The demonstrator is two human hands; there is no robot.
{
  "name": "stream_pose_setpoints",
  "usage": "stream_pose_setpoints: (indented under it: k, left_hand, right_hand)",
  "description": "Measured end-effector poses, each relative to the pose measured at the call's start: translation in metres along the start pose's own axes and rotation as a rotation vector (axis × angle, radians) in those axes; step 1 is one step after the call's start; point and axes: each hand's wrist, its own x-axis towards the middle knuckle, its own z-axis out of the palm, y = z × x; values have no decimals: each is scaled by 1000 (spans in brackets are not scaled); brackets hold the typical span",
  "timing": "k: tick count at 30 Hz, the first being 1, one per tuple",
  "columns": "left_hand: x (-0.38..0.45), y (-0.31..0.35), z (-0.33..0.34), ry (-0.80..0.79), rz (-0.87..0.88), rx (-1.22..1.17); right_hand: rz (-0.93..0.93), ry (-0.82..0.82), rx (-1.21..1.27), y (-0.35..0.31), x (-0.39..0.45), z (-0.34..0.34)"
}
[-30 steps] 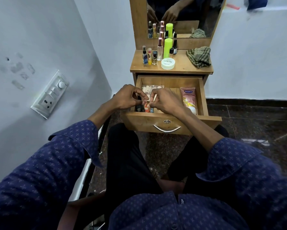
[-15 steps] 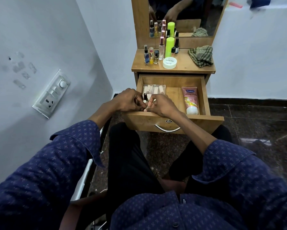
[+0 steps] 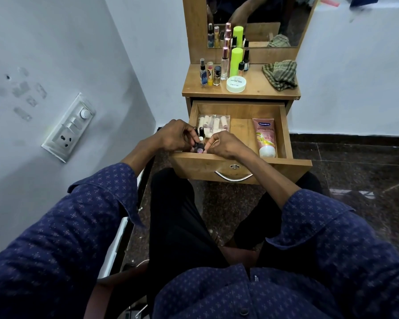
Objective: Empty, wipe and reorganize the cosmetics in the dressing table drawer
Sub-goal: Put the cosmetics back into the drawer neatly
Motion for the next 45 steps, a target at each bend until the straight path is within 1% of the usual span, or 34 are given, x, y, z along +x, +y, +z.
stream_pose_setpoints:
  k: [5, 9, 12, 15, 16, 20, 24, 34, 38, 45]
  left_hand:
    - [0, 0, -1, 1, -3, 17]
    - [1, -3, 3, 73, -19, 1]
    - [3, -5, 6, 106, -18, 24]
    - [4, -4, 8, 116, -24, 60]
    - [5, -3, 9, 120, -30, 73]
    - [6, 1, 10, 129, -35, 153]
    - [5, 1, 12, 155, -28, 211]
    - [1, 3, 17, 195, -7, 185]
    - [4, 4, 19, 201, -11, 176]
    - [12, 17, 13, 238, 29, 170]
  right_hand:
    - [75, -60, -37, -3, 4, -2]
    - [137, -77, -95, -7, 8, -2]
    - [162, -138, -191, -13, 11, -2]
    - [137, -214, -269, -15, 15, -2]
    - [112, -216, -286, -15, 15, -2]
    - [67, -181, -243, -11, 13, -1]
    - [123, -225, -226, -11, 20, 2]
    - [147, -248, -18, -6, 16, -1]
    - [151, -230, -19, -1, 16, 0]
    - [116, -230, -148, -1, 16, -7]
